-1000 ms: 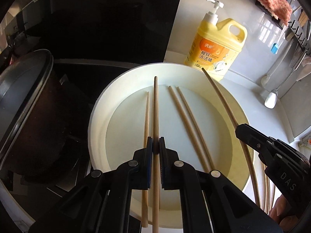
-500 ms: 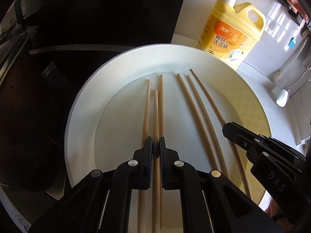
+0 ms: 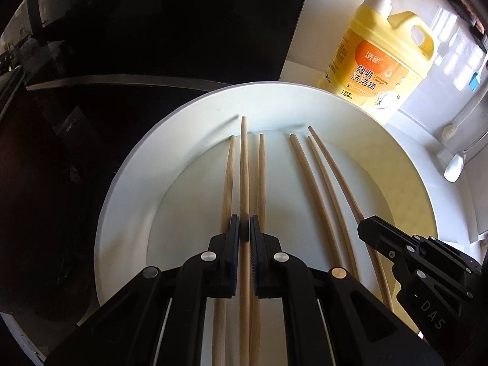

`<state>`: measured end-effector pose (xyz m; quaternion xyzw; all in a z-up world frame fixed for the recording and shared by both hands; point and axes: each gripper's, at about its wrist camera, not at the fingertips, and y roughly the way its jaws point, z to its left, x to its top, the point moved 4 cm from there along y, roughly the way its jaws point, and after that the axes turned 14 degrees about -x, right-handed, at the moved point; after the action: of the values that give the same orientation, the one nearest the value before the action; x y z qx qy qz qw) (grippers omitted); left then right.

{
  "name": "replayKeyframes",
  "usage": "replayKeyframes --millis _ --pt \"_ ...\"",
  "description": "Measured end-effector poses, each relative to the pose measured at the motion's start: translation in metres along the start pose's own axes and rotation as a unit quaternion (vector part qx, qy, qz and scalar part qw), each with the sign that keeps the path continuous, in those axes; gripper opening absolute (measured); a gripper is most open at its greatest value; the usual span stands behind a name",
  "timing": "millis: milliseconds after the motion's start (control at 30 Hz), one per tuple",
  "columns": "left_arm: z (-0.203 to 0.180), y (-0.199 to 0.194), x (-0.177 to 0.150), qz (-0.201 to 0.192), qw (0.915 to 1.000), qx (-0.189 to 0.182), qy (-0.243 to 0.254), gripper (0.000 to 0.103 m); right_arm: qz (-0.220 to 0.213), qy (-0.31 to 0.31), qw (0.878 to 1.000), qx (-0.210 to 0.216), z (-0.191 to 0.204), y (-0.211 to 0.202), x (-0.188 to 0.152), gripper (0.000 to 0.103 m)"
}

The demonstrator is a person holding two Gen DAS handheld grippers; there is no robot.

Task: Organize utensils
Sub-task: 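Open both tools to drop the chopsticks into the basin, then move both open tools back over the remaining chopsticks on the board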

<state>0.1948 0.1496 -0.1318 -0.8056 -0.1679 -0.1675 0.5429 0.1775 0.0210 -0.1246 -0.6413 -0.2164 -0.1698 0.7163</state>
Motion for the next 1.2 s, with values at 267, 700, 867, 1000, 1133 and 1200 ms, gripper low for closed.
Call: replayKeyframes --millis 267,700,867,1000,1133,1200 --pt "0.003 -0.029 -0.004 -0.017 0.9998 0.007 -0.007 0.064 -0.014 0.007 1.000 -0.005 -0.008 -0.011 0.001 0.030" --pt "0.017 -0.087 -0.011 -0.055 0.9979 0.030 -0.020 0.085 -0.045 0.022 0.999 -0.001 -0.012 -0.047 -0.011 0.044" --pt "0.015 -0.100 -0.016 -0.058 0.9977 0.031 -0.014 0.087 -0.053 0.024 0.998 -0.006 -0.009 -0.063 -0.018 0.048" --pt "0.013 -0.107 -0.020 -0.061 0.9978 0.026 -0.007 0.088 -0.060 0.029 0.998 -0.015 -0.010 -0.076 -0.024 0.048" --pt "0.010 -0.113 -0.026 -0.060 0.9980 0.019 -0.003 0.088 -0.064 0.036 0.997 -0.026 -0.015 -0.088 -0.033 0.051" --pt "0.007 -0.117 -0.031 -0.059 0.9981 0.018 0.003 0.088 -0.066 0.044 0.996 -0.031 -0.018 -0.095 -0.040 0.053"
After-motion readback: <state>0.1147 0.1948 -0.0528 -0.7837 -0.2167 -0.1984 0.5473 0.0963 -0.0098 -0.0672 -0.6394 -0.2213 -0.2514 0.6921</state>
